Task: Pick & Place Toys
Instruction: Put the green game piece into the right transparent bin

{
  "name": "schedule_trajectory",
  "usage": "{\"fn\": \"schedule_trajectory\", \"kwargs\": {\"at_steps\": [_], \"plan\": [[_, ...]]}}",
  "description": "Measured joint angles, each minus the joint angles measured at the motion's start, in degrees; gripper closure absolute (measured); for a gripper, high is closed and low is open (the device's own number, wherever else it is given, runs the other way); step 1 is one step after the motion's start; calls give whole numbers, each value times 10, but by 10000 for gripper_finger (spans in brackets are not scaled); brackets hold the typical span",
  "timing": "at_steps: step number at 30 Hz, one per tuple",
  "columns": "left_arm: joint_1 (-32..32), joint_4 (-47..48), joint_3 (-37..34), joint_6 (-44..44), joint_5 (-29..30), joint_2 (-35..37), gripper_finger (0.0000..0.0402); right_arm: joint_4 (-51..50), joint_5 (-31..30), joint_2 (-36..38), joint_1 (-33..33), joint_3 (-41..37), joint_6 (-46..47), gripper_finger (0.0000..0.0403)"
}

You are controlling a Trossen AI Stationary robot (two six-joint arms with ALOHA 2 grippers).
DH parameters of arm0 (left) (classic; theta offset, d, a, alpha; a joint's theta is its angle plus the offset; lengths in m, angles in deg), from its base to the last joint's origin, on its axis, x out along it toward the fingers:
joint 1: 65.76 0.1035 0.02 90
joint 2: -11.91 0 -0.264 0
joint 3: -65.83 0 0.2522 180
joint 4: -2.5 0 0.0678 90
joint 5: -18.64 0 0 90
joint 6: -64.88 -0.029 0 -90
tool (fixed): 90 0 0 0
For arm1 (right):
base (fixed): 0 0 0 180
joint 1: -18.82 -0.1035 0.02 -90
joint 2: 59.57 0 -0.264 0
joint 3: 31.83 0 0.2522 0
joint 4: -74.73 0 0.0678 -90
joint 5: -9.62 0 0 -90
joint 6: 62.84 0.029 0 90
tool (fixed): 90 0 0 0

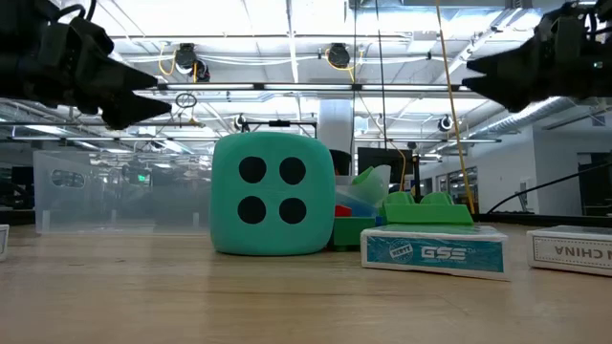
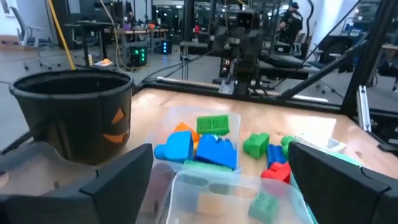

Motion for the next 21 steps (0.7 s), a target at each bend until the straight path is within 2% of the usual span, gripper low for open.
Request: {"fn": "schedule_trajectory", "kwargs": {"at_steps": [3, 8, 13, 18, 21], "plan": [[0, -8, -6, 13, 11, -1, 34, 28, 1, 0, 0, 0, 24, 136], [0, -10, -6, 7, 13, -11, 35, 33, 0, 0, 0, 0, 139, 135], [0, -11, -6, 11, 13, -11, 25, 55, -3, 0, 0, 0, 142, 135], [0, -10, -6, 12, 13, -11, 19, 57, -122, -6, 0, 0, 154, 135], [0, -10, -6, 10, 13, -11, 20, 54, -120, -17, 0, 0, 194, 135]]}}
